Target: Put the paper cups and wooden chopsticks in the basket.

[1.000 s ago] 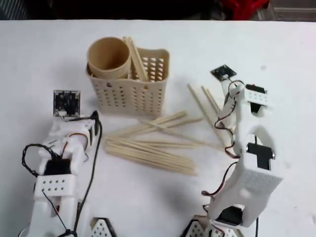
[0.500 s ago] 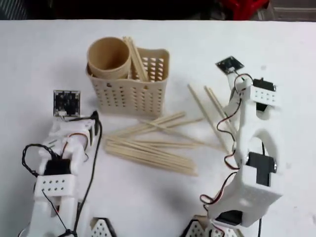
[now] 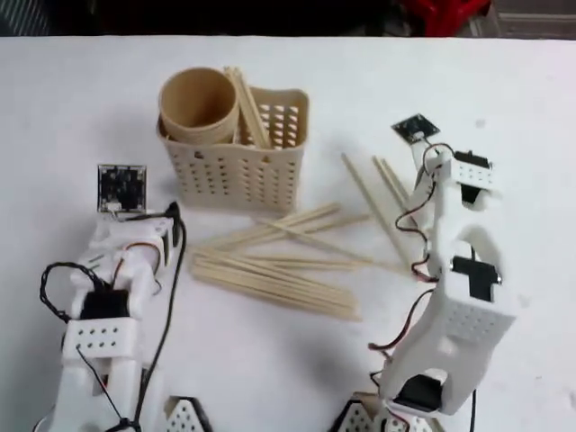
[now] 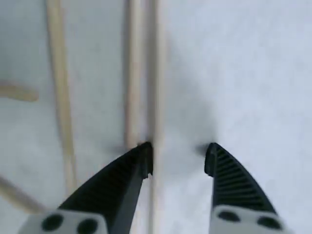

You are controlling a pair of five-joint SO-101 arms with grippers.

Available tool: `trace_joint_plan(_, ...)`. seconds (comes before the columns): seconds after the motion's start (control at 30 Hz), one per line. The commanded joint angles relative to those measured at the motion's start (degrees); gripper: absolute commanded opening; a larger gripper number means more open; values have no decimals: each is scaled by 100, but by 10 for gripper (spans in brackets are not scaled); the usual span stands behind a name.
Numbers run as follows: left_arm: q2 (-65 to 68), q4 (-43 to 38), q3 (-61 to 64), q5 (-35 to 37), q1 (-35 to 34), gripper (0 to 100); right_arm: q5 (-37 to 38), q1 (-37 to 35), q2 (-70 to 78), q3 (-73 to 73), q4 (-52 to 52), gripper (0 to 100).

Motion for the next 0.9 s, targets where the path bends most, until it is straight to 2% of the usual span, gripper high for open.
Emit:
trace_joint_plan(0.0, -110, -132, -18, -62, 31, 203, 53, -40, 215, -343, 409, 189)
trace_joint_plan(0.07, -110, -132, -18, -62, 31, 203, 123, -101, 259, -413, 620, 151)
trace_joint_plan(0.17, -110, -132, -18, -62, 31, 203, 97, -180, 268, -431, 664, 15)
trace_joint_plan(0.43, -110, -132, -18, -62, 31, 203, -659, -48, -435, -387, 681, 19)
trace_joint_plan(0.7, -110, -132, -18, -62, 31, 203, -1811, -347, -3257, 651, 681, 19)
trace_joint_plan(0.87, -110, -141, -18, -62, 31, 203, -2462, -1218, -5613, 1626, 681, 18)
